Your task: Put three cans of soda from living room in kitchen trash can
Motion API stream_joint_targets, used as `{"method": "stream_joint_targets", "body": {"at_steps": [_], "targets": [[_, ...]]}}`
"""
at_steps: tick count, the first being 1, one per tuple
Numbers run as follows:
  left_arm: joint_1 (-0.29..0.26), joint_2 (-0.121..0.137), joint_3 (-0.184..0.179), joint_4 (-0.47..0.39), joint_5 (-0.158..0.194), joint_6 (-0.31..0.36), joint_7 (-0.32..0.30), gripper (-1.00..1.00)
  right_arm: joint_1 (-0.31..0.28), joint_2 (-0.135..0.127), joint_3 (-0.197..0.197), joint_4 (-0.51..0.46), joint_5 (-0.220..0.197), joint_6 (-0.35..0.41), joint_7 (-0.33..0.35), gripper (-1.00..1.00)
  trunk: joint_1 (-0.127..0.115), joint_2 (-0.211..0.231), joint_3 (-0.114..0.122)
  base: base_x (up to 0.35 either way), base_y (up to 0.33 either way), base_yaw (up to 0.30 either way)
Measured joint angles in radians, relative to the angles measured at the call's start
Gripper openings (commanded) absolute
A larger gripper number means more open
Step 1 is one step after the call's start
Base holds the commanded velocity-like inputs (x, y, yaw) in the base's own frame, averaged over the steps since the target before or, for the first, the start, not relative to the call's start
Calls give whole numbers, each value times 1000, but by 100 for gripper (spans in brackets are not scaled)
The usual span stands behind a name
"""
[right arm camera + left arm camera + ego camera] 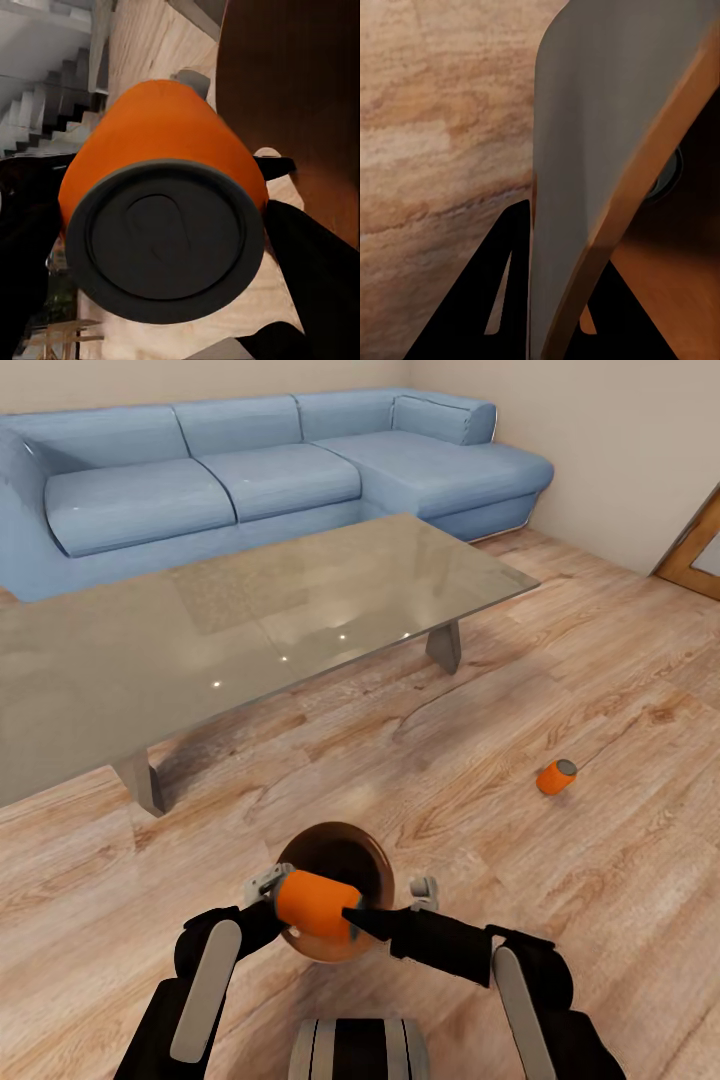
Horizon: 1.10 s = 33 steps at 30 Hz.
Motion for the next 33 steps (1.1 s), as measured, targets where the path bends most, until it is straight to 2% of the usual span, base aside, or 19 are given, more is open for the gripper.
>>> {"method": "stream_joint_targets", "body": {"at_steps": [2,4,6,8,11,13,15,17,20,24,28,29,30,31,33], "targets": [[0,0,0,0,-9,2,0,-100,-5,2,-9,-1,-22,7,-45,-100,0,0,0,0,0,0],[0,0,0,0,-7,2,-1,-100,-8,2,-28,0,2,-4,-63,-100,0,0,0,0,0,0],[0,0,0,0,6,-2,-1,-100,-12,2,-69,0,-2,-2,-77,-100,0,0,0,0,0,0],[0,0,0,0,4,-2,0,-100,-19,0,-105,0,-3,-1,-83,-100,0,0,0,0,0,0],[0,0,0,0,-3,0,-1,-100,-21,1,-118,1,1,-1,-100,-100,0,0,0,0,0,0],[0,0,0,-1,3,-2,-1,-100,-22,10,-113,2,2,-2,-189,-100,0,0,0,0,0,0],[0,0,-1,-1,2,-2,-1,-100,-22,26,-104,3,-5,0,-242,-100,0,0,0,0,0,0],[0,0,-13,-1,-12,3,0,-100,-22,27,-74,3,-10,0,-300,-100,0,0,0,0,0,0],[0,0,-23,-1,11,-4,-1,-100,-22,27,-29,4,-10,-1,-327,-100,0,0,0,0,0,0],[0,0,-27,-1,-7,1,0,-100,-22,27,10,4,-12,-1,-363,-100,0,0,0,0,0,0],[0,0,-29,-1,6,-3,0,-100,-23,27,22,7,-11,-1,-393,-100,0,0,0,0,0,0],[0,0,-29,-1,3,-2,0,-100,-24,27,24,8,-12,-5,-417,-100,0,0,0,0,0,0],[0,0,-29,-1,-3,-1,0,-100,-24,27,26,8,-29,-11,-437,-100,0,0,0,0,0,0],[0,0,-29,-1,-8,-1,0,-100,-25,27,27,9,-48,-23,-457,100,0,0,0,0,0,0],[0,0,-28,-1,-19,2,0,-100,-32,27,43,9,-64,-55,-507,100,0,0,0,0,0,0]]}}
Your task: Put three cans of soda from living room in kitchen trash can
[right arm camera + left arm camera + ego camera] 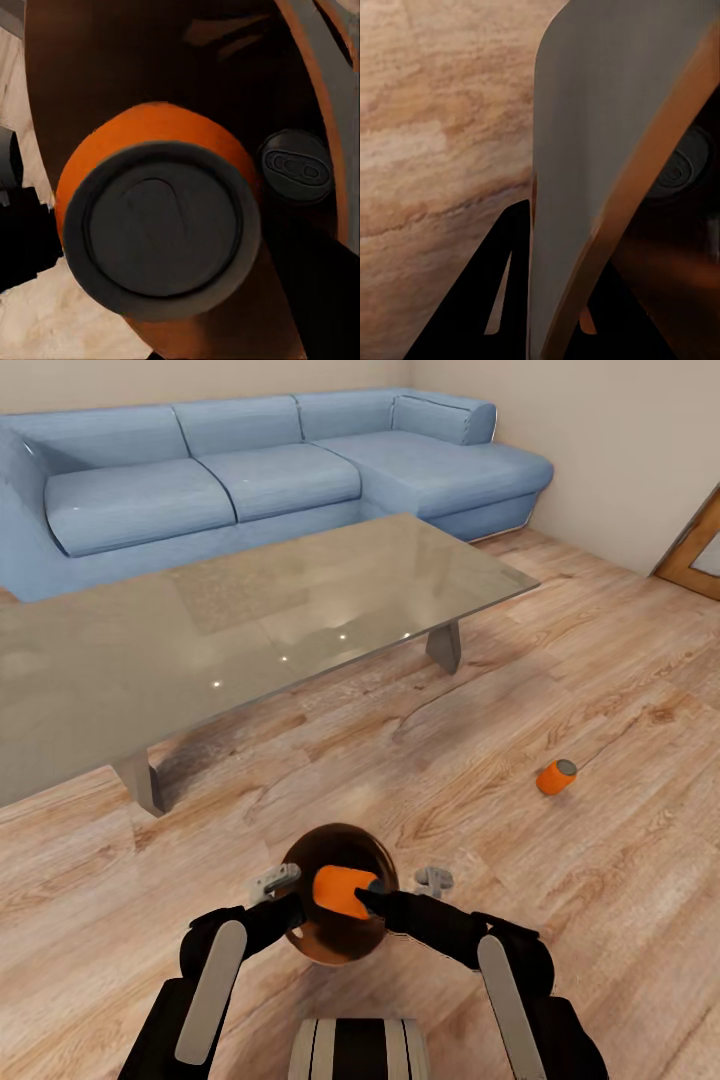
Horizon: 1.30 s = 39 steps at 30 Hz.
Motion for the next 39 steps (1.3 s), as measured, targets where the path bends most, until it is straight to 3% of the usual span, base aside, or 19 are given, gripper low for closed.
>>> {"method": "stream_joint_targets", "body": {"at_steps": [5,12,15,17,19,21,23,26,29,31,33,36,39], "targets": [[0,0,0,0,-3,1,1,-100,-11,0,18,1,-48,-21,-97,100,0,0,0,0,0,0],[0,0,-2,1,2,3,1,-100,-9,0,19,-5,-74,-15,-107,100,0,0,0,0,0,0],[0,0,-1,0,7,0,1,-100,-3,0,9,-7,-92,45,-51,100,0,0,0,0,0,0],[0,0,-1,0,17,-2,0,-100,-1,-13,3,-7,-117,96,66,100,0,0,0,0,0,0],[0,0,-2,0,27,-6,0,-100,-1,-101,6,-7,-168,117,242,100,0,0,0,0,0,0],[0,0,-2,0,19,-3,0,-100,-2,-212,5,-6,-201,126,411,100,0,0,0,0,0,0],[-1,0,-2,0,16,-2,0,-100,-4,-320,2,-5,-217,128,528,100,0,0,0,0,0,0],[-1,0,-1,0,22,-4,0,-100,11,-456,-23,-4,-237,129,630,100,0,0,0,0,0,0],[-4,0,-1,0,19,-3,0,-100,49,-560,-101,-1,-241,124,670,100,0,0,0,0,0,0],[-4,0,-1,0,19,-3,0,-100,72,-601,-166,23,-224,114,667,100,0,0,0,0,0,0],[-5,0,-1,0,20,-2,0,-100,84,-620,-240,77,-171,100,636,100,0,0,0,0,0,0],[-6,0,-1,0,20,-2,-1,-100,90,-620,-353,148,-20,90,529,100,0,0,0,0,0,0],[-6,0,-1,0,19,-2,-1,-100,91,-609,-438,174,122,76,392,100,0,0,0,0,0,0]]}}
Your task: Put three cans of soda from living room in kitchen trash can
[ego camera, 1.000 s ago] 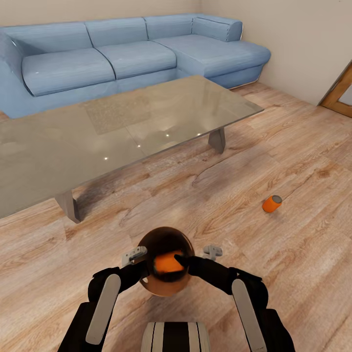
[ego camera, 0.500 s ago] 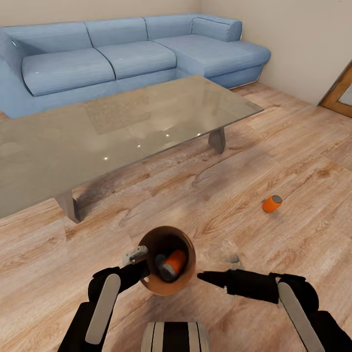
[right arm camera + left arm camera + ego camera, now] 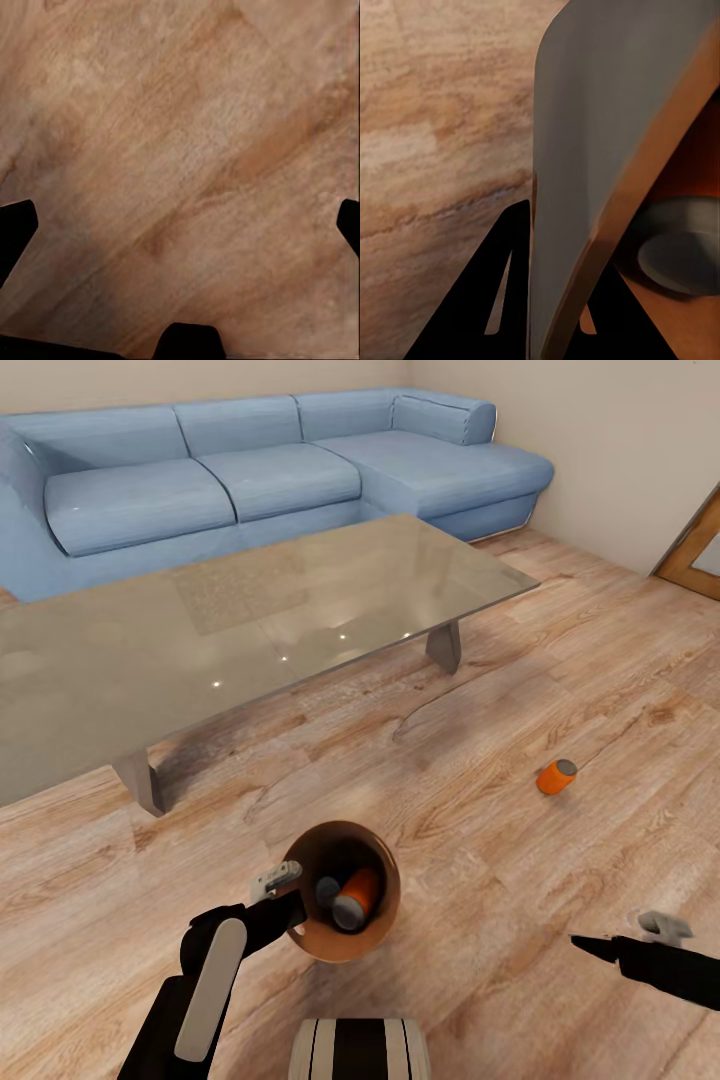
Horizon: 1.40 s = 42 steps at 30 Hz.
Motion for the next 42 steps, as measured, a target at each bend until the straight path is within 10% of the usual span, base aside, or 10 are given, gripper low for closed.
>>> {"method": "stream_joint_targets", "body": {"at_steps": [18,42], "targets": [[-1,0,-2,-1,1,1,0,-100,1,20,-32,35,64,-14,-281,100,0,0,0,59,0,0],[-2,0,-6,-1,0,6,-3,-100,0,33,-36,51,46,-113,-282,100,0,0,0,113,-18,0]]}}
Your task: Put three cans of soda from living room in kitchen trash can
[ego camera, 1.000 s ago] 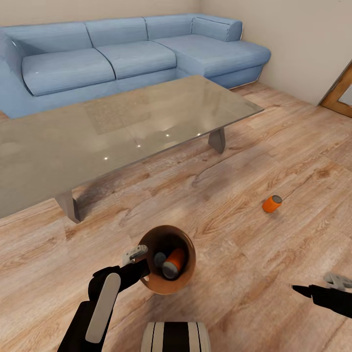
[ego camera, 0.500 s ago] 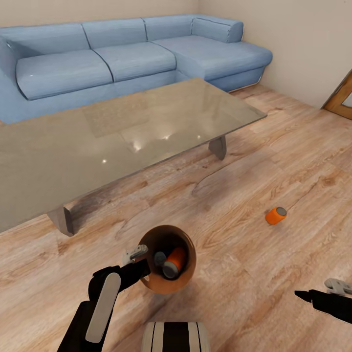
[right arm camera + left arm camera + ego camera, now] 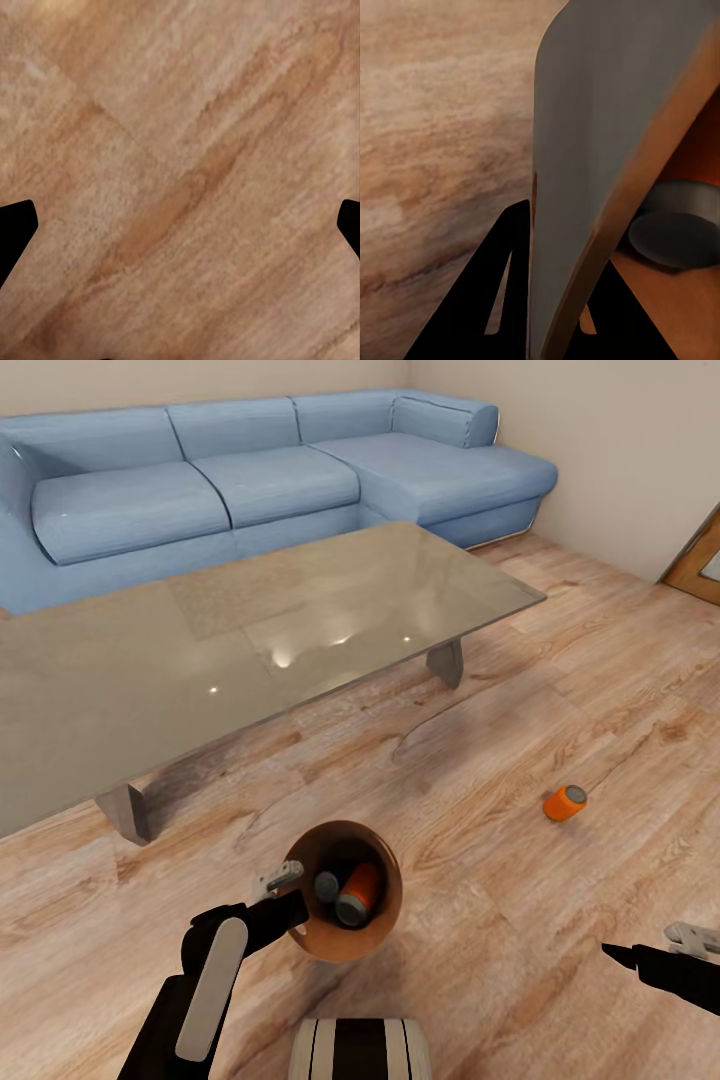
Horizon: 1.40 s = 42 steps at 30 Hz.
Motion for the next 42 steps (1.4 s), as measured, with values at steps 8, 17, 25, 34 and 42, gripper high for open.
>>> {"method": "stream_joint_targets", "body": {"at_steps": [8,17,25,34,42], "targets": [[0,0,0,0,1,0,-2,-100,0,-1,0,1,0,-5,3,100,0,0,0,0,0,0],[0,0,-30,3,-152,18,-22,-100,2,50,1,51,5,-7,7,100,0,0,0,0,0,0],[0,0,-47,3,-198,6,-23,-100,3,66,0,69,7,-8,8,100,0,0,0,0,0,0],[0,0,-48,3,-216,4,-23,-100,2,66,0,69,7,-8,8,100,0,0,0,0,0,0],[0,0,-49,1,-199,8,-26,-100,2,67,1,69,6,-8,9,100,0,0,0,0,-72,0]]}}
